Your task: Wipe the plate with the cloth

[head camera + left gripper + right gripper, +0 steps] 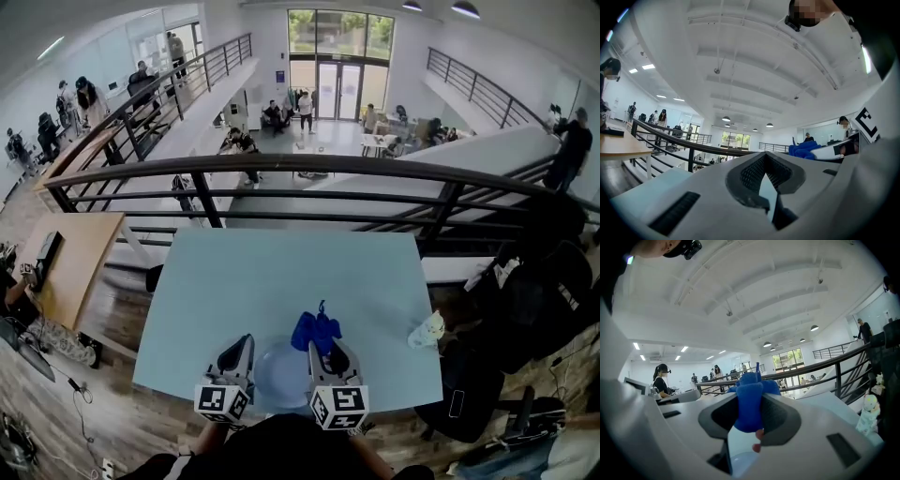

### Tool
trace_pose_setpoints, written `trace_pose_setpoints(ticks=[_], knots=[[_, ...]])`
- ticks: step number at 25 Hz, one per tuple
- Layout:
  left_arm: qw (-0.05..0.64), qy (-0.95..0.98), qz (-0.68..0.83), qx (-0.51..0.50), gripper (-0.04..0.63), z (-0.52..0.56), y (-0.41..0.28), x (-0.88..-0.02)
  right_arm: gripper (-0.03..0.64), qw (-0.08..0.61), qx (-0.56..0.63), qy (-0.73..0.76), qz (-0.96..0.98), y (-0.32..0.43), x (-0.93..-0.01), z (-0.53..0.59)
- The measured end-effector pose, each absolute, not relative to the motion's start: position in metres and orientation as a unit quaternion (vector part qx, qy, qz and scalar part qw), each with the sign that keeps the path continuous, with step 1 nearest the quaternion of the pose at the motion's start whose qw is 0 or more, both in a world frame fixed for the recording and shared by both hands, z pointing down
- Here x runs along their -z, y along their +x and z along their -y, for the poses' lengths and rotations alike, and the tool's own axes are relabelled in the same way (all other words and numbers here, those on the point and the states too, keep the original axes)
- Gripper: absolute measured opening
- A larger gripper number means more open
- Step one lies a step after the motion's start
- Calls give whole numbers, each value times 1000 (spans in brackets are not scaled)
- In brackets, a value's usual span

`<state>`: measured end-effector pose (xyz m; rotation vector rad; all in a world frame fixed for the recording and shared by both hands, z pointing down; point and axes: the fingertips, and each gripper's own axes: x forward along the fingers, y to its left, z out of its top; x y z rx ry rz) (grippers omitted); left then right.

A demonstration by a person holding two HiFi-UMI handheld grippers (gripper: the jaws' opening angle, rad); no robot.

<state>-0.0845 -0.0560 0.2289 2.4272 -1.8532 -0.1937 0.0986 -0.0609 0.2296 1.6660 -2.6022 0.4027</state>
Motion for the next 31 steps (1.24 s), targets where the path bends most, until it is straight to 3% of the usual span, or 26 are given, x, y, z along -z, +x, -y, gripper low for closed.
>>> trace_pose_setpoints(ticks=[31], knots=[[45,783,618,61,2,53,-100,-236,118,25,-128,533,836,87,-236,61]])
